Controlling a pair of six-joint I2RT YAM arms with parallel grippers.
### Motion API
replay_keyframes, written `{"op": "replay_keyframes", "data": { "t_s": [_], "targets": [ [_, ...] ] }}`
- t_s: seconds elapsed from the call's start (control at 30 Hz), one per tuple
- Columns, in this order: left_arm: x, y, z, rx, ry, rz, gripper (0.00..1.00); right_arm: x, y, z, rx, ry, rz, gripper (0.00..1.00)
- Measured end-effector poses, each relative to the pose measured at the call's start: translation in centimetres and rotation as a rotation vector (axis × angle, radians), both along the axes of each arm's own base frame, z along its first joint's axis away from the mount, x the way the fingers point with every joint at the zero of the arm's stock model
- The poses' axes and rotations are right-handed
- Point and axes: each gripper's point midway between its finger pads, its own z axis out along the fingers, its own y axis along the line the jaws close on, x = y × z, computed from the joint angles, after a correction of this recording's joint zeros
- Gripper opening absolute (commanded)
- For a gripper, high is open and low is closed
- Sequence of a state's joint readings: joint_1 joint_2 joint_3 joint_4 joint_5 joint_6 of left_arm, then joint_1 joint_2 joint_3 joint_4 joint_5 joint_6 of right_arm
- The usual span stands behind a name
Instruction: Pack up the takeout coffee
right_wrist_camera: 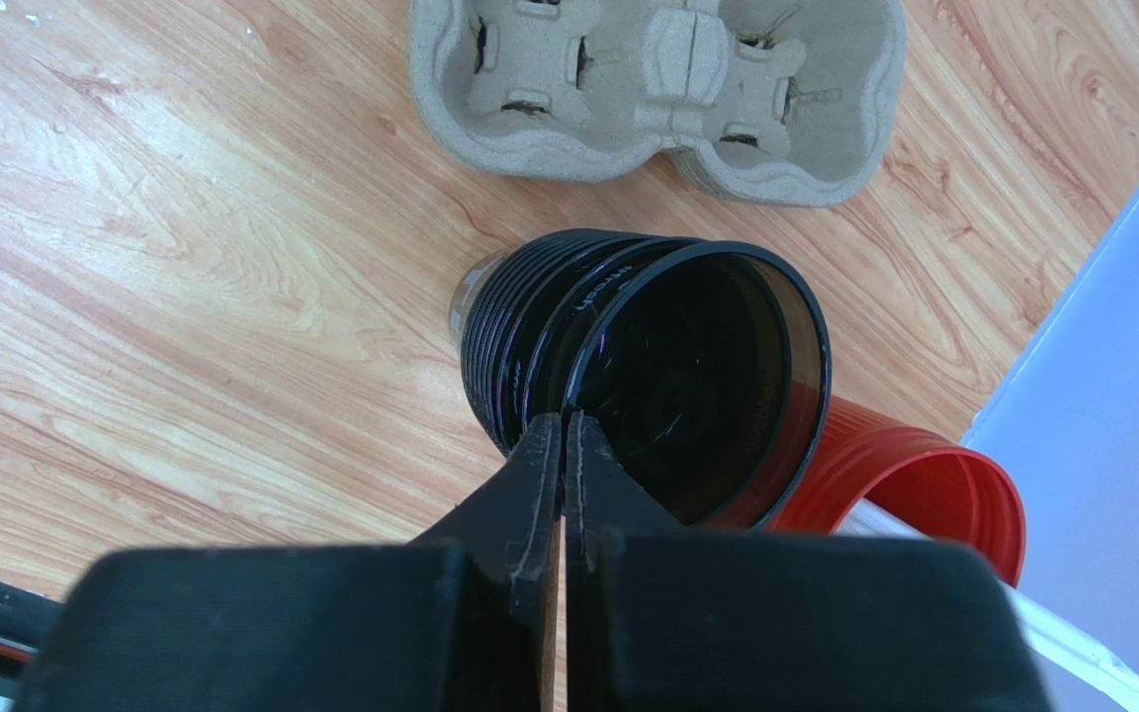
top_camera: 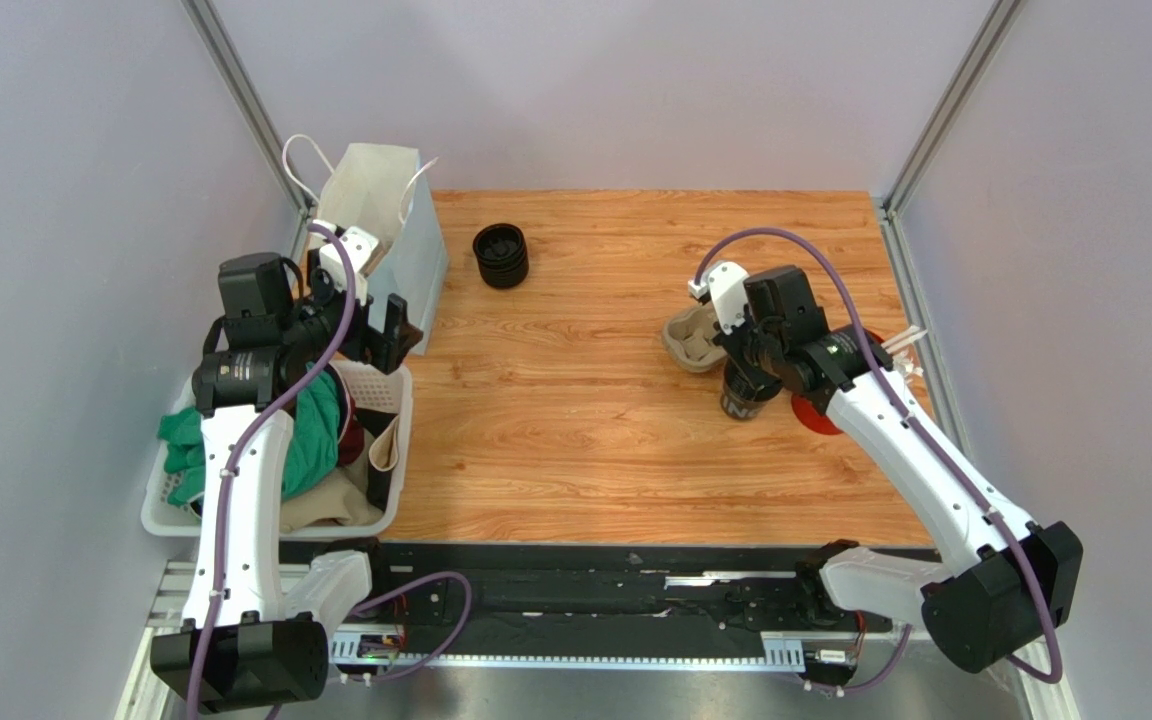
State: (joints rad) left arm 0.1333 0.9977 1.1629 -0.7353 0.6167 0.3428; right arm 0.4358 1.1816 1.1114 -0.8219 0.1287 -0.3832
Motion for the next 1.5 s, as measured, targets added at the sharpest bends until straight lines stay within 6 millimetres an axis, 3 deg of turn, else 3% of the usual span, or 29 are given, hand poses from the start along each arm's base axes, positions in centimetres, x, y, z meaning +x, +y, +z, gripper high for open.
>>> {"op": "replay_keyframes", "data": {
  "t_s": [0.47,0.83,1.1,1.5],
  "targets": [
    [0.0,0.0,0.0,0.0,0.0,0.0,0.99,-0.2,0.8,0.8,-0.1,-0.061,0.056,0.0],
    [0.0,0.0,0.0,0.0,0.0,0.0,0.99,0.4,-0.1,1.8,-0.195,-0.116,0.04,0.0],
    [0.0,0.0,0.0,0.0,0.0,0.0,0.99,0.6,0.3,3.2,-0.224,-0.161,0.051,0.0],
    [0.0,0.0,0.0,0.0,0.001,0.0,0.99,0.6,0.7,3.8,-0.25,-0.188,0.066,0.0]
  ]
}}
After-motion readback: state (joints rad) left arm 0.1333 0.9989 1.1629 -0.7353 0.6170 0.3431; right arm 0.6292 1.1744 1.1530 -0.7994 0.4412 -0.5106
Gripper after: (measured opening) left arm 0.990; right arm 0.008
